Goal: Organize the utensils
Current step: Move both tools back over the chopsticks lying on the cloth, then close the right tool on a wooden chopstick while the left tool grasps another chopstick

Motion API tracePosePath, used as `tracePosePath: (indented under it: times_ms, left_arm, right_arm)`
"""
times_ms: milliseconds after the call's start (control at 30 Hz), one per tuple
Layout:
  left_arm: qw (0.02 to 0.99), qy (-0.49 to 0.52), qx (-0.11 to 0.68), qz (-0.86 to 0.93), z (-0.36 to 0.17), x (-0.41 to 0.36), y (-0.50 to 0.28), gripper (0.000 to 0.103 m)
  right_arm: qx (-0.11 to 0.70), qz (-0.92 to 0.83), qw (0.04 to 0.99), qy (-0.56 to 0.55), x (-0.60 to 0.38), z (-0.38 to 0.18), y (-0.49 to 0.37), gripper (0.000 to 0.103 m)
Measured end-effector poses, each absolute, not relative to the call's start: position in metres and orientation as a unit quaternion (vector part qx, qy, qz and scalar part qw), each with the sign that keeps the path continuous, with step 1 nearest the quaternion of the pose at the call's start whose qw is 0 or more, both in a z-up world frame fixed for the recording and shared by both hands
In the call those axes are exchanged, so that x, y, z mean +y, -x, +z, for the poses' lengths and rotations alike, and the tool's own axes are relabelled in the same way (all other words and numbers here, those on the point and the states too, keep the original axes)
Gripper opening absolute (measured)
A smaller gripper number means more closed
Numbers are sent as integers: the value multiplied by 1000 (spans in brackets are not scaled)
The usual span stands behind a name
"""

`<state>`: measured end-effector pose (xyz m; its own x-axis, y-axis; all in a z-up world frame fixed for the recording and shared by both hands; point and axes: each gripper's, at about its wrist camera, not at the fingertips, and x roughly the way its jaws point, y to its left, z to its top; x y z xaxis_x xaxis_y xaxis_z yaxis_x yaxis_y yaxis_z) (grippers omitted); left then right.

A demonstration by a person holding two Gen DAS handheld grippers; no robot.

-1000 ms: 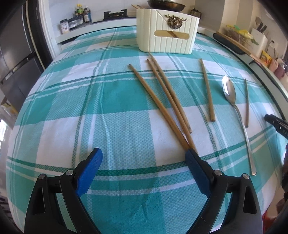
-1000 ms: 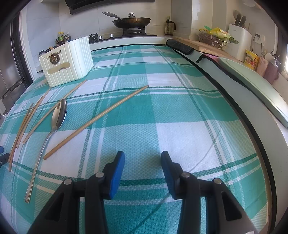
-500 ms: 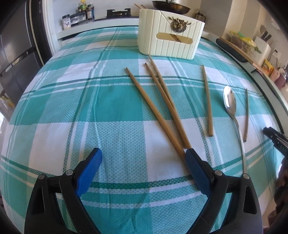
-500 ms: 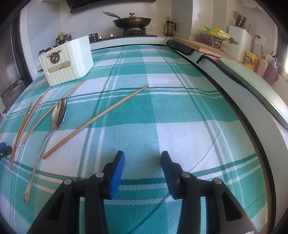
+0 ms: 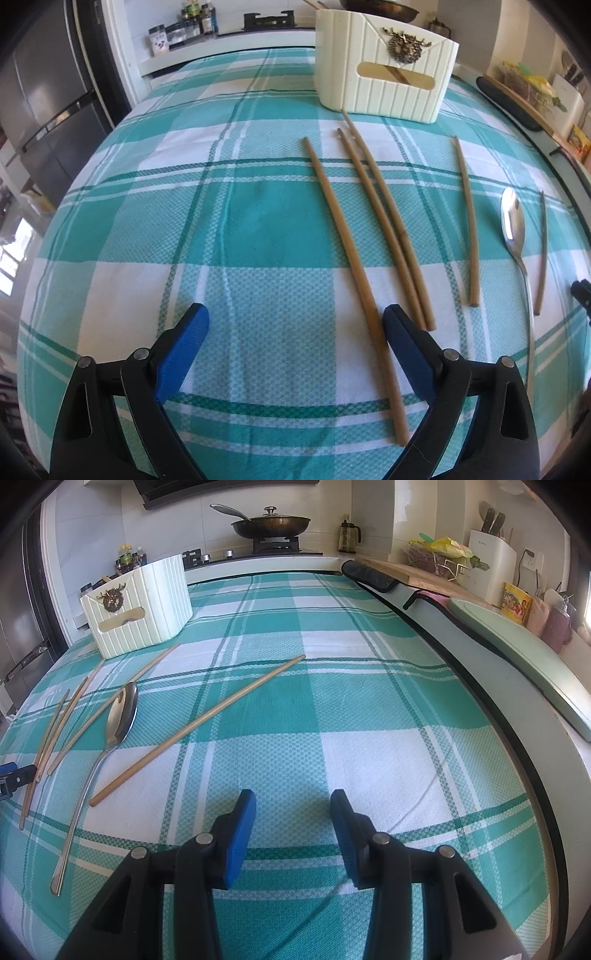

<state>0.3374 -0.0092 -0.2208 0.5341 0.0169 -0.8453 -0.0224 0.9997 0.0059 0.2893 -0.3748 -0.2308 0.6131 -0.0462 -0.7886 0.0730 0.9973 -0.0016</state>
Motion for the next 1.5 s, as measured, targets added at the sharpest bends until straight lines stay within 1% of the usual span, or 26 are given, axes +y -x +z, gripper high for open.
tracePosePath:
  times_ms: [167, 300, 367, 467, 600, 633, 667, 700, 733, 800, 867, 1133, 1167, 1200, 1233, 1367, 1500]
  left_arm:
    - [876, 10, 481, 20, -222, 6, -335, 97]
    - [883, 2, 470, 21, -224, 4, -333, 101]
    - [885, 1, 466, 21, -225, 4, -333, 102]
    - [886, 1, 464, 18, -225, 4, -334, 103]
    - [887, 2, 462, 17, -225, 6, -333, 103]
    - [887, 3, 461, 17, -225, 6, -332, 103]
    - [887, 4, 461, 17, -225, 7, -332, 103]
    - [888, 4, 460, 18, -225, 7, -332, 103]
    - [888, 4, 460, 18, -225, 7, -332, 103]
    - [888, 4, 459, 19, -225, 7, -332, 103]
    - [888, 5, 459, 18, -225, 7, -332, 103]
    - [887, 20, 459, 46, -225, 19, -333, 103]
    - [887, 23, 460, 49, -225, 21, -333, 103]
    - [886, 23, 460, 49, -225, 23, -334, 103]
    - [886, 21, 461, 48, -225, 24, -334, 103]
    - [886, 10, 462, 31, -226, 26, -335, 103]
    - [886, -2, 464, 11, -226, 27, -337, 103]
  right_arm:
    - [439, -38, 897, -14, -375, -229, -290, 43]
    - [441, 12, 894, -74, -362, -216, -303, 43]
    - [446, 33, 891, -75, -345, -211, -316, 43]
    - [466, 41, 882, -51, -318, -212, -343, 43]
    - [503, 16, 864, 19, -295, -231, -367, 43]
    - [494, 11, 869, 26, -295, -230, -366, 40]
    - [496, 2, 867, 34, -296, -230, -364, 40]
    - [496, -4, 868, 30, -300, -229, -362, 36]
    - [497, -10, 868, 25, -306, -228, -359, 23]
    - [496, -15, 868, 24, -319, -227, -352, 18]
    - [493, -30, 869, 29, -332, -225, -343, 9]
    - [486, -103, 867, 40, -388, -226, -315, 10]
    - [485, -106, 867, 45, -391, -226, -314, 12]
    - [482, -102, 869, 50, -393, -226, -312, 15]
    - [479, -98, 871, 56, -392, -227, -311, 15]
    - [459, -90, 881, 68, -391, -229, -306, 15]
    - [447, -86, 889, 53, -395, -230, -305, 15]
